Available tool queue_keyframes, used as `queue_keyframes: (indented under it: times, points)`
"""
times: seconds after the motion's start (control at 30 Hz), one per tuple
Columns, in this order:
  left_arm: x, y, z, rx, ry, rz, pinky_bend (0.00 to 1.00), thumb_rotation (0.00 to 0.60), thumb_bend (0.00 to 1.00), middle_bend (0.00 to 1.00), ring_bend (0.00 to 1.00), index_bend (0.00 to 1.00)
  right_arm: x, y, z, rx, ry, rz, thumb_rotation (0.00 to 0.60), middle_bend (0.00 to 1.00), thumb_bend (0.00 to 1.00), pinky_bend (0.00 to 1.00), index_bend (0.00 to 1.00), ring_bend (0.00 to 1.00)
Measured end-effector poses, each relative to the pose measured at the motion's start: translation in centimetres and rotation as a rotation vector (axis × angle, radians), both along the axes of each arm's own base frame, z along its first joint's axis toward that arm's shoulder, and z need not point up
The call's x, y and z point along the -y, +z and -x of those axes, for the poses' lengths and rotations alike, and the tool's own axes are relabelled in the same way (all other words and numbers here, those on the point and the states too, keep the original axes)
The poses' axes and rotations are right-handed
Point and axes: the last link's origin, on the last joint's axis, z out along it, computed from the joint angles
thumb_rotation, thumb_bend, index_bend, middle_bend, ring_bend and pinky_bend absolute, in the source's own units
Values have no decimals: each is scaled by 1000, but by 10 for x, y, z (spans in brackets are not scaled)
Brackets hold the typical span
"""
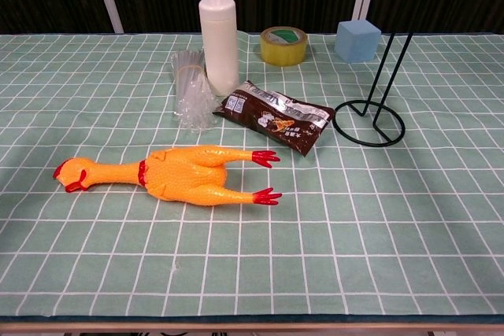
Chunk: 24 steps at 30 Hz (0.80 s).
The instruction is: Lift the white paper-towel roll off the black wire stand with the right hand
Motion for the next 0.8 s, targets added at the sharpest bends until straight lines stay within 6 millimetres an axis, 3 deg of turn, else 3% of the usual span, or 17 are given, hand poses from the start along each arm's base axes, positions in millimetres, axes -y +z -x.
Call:
queue_keyframes:
  times: [0.17,0.37,0.8]
  points:
    - [0,0,0,1,2,-2,25,600,40,64,0,141,-3,14,23,-46,-34,1,600,244,43,162,151,269]
    - [-1,1,0,6,2,-4,25,600,40,64,0,141,-20,12,51,-102,-60,-42,600,245,44,162,151,269]
    - [-1,1,0,12,2,-9,25,600,40,64,1,141,-80,-20,124,-123,-150,-194,600,245,43,161,162,272]
